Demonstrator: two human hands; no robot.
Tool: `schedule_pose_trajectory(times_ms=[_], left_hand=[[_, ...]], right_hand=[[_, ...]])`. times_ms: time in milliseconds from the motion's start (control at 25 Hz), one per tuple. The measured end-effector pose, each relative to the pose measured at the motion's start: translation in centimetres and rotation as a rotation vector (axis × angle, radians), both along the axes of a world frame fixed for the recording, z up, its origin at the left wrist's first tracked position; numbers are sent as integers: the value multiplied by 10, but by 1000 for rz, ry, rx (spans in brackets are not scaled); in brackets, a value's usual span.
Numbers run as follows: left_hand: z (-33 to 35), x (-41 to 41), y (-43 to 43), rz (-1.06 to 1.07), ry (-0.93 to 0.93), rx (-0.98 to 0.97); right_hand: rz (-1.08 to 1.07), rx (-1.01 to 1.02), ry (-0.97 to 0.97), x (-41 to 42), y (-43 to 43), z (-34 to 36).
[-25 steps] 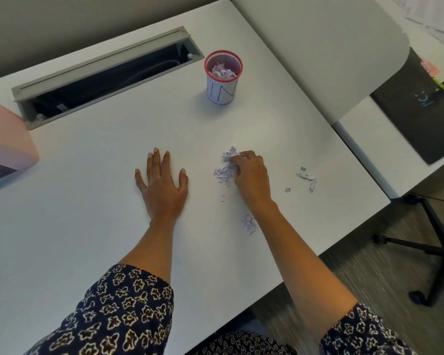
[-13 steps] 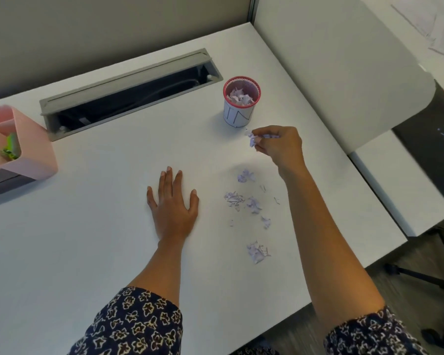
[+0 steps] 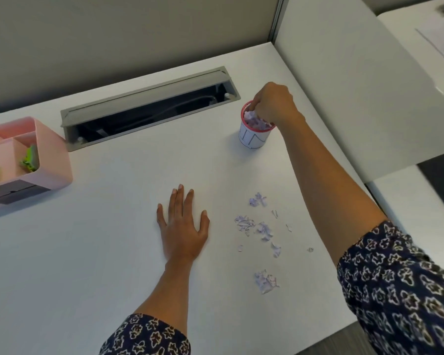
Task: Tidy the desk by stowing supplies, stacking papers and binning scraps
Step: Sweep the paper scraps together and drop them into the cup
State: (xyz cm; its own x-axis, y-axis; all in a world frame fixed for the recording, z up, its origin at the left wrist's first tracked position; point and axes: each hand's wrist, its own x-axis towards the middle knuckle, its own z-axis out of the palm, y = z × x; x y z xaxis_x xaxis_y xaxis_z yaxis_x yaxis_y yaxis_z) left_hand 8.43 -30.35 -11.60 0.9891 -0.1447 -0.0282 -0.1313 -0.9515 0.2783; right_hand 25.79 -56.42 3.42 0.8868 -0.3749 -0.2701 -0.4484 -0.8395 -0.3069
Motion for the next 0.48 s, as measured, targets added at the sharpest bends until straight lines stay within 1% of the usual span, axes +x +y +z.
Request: schedule_pose_trajectory(times_ms=[80, 200, 280, 400, 480], left_hand=[[-1, 1, 0, 2, 4, 3], [-2, 1, 0, 2, 4, 11], [-3, 1, 1, 3, 3, 14], [-3, 1, 1, 2, 0, 6], [-3, 1, 1, 1, -5, -4]], right_hand=[[86, -41, 68, 7, 1, 1], [65, 17, 13, 10, -1, 7], [6, 69, -80, 6, -3, 10], [-173, 202, -300, -13, -8, 10], [-282, 315, -404, -33, -17, 5]])
